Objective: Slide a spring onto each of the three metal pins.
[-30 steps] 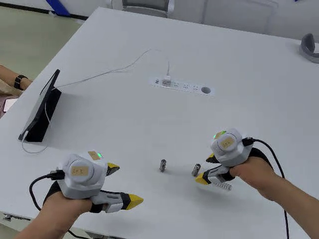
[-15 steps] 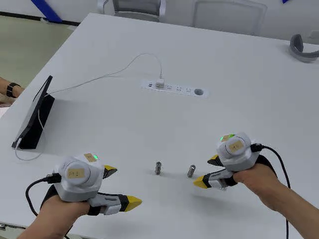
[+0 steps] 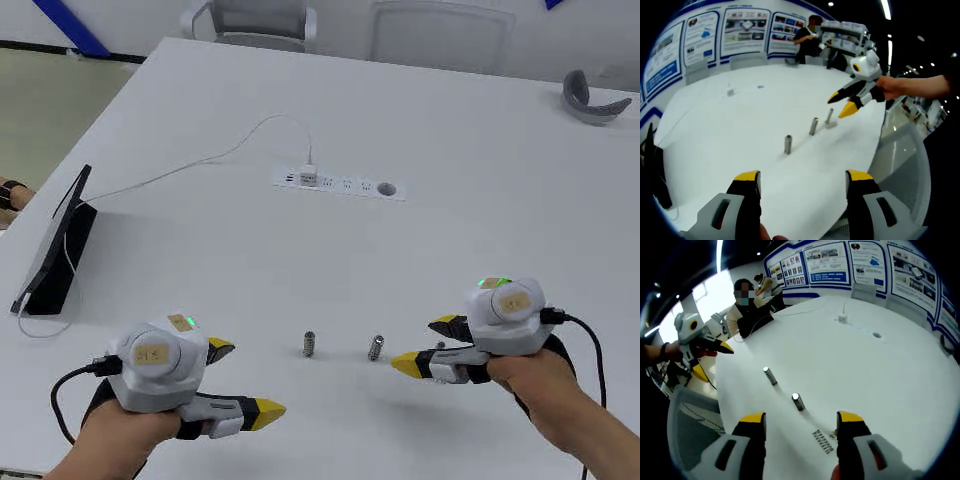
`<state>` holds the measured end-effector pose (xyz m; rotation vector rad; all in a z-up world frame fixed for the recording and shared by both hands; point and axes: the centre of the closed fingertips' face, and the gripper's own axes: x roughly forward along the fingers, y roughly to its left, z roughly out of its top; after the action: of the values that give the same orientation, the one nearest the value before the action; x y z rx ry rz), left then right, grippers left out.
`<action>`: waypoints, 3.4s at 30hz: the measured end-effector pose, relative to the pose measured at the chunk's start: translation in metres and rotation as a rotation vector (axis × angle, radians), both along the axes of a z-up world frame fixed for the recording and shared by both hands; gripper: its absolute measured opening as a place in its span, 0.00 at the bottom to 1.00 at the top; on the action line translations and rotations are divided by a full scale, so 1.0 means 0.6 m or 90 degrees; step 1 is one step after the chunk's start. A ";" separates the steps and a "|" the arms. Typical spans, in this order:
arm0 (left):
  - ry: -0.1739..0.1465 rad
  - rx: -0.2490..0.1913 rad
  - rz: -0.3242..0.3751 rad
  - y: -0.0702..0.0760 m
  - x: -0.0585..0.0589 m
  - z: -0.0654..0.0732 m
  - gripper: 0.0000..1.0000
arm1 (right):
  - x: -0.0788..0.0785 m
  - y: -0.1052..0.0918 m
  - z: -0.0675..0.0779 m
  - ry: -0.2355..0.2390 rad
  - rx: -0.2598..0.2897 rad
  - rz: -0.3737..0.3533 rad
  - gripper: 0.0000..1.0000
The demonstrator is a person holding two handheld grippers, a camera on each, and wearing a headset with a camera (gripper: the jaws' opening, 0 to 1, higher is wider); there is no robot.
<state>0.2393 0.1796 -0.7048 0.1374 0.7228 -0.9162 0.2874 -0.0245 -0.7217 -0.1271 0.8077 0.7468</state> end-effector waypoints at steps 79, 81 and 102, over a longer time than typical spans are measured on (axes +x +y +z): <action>-0.005 0.017 -0.295 -0.282 -0.045 -0.007 0.74 | -0.189 -0.104 -0.011 0.024 0.079 -0.148 0.86; -0.007 0.021 -0.303 -0.288 -0.045 -0.010 0.74 | -0.189 -0.103 -0.009 0.026 0.086 -0.149 0.86; -0.011 0.050 -0.337 -0.372 -0.029 -0.044 0.74 | -0.199 -0.117 -0.011 0.036 0.094 -0.162 0.87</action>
<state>0.2220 -0.0435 -0.7309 0.4190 0.7192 -1.3885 0.1683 -0.0944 -0.7285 0.1279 0.8013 0.5682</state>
